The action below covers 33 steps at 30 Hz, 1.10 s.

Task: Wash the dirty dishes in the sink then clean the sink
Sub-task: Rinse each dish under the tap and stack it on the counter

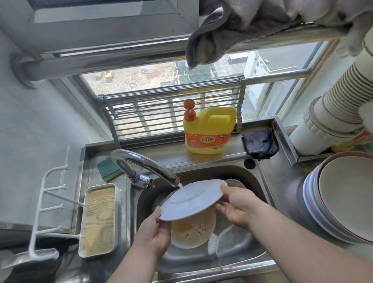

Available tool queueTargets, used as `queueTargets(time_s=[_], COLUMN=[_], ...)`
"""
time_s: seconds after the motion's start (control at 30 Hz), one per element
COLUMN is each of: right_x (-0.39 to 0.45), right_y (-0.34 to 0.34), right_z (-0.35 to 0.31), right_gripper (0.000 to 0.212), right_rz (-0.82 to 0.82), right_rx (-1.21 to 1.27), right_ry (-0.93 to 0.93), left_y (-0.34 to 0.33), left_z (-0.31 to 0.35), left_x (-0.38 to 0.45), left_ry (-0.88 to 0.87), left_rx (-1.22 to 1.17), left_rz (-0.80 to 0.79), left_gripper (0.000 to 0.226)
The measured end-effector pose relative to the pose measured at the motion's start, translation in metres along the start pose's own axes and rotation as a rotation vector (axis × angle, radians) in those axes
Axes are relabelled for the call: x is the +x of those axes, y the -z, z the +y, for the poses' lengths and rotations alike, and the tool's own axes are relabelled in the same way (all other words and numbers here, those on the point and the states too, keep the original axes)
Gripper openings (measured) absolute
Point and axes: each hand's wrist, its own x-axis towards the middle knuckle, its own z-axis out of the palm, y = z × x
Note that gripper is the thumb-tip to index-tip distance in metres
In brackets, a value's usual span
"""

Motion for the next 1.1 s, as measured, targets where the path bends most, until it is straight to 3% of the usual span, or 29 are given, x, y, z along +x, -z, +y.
queueTargets(time_s=[0.13, 0.27, 0.47, 0.57, 0.67, 0.77, 0.9, 0.97, 1.1], right_x=[0.004, 0.006, 0.022, 0.027, 0.035, 0.043, 0.047, 0.046, 0.046], right_y=[0.038, 0.076, 0.107, 0.100, 0.083, 0.066, 0.045, 0.035, 0.023], right_z=[-0.006, 0.001, 0.011, 0.017, 0.023, 0.033, 0.052, 0.061, 0.069], right_gripper=[0.018, 0.023, 0.030, 0.032, 0.031, 0.043, 0.028, 0.022, 0.022], right_rz=[0.092, 0.166, 0.105, 0.020, 0.037, 0.077, 0.051, 0.082, 0.120], right_rx=[-0.013, -0.190, -0.304, -0.348, -0.295, -0.219, -0.192, -0.206, -0.312], right_ry=[0.033, 0.047, 0.042, 0.016, 0.021, -0.022, -0.049, -0.077, -0.058], left_y=[-0.021, -0.027, -0.032, -0.029, -0.015, 0.006, 0.045, 0.063, 0.086], left_z=[-0.011, -0.020, -0.015, -0.007, 0.001, 0.011, 0.019, 0.018, 0.017], left_x=[-0.001, 0.000, 0.008, 0.009, 0.009, 0.007, 0.004, 0.002, -0.009], left_ry=[0.022, 0.064, 0.091, 0.115, 0.110, 0.051, 0.026, 0.070, 0.157], left_rx=[0.224, 0.553, 0.792, 0.779, 0.795, 0.719, 0.553, 0.555, 0.623], left_rz=[-0.014, -0.029, -0.152, -0.147, -0.092, -0.053, -0.054, -0.088, -0.199], left_gripper=[0.028, 0.034, 0.040, 0.043, 0.050, 0.042, 0.029, 0.039, 0.080])
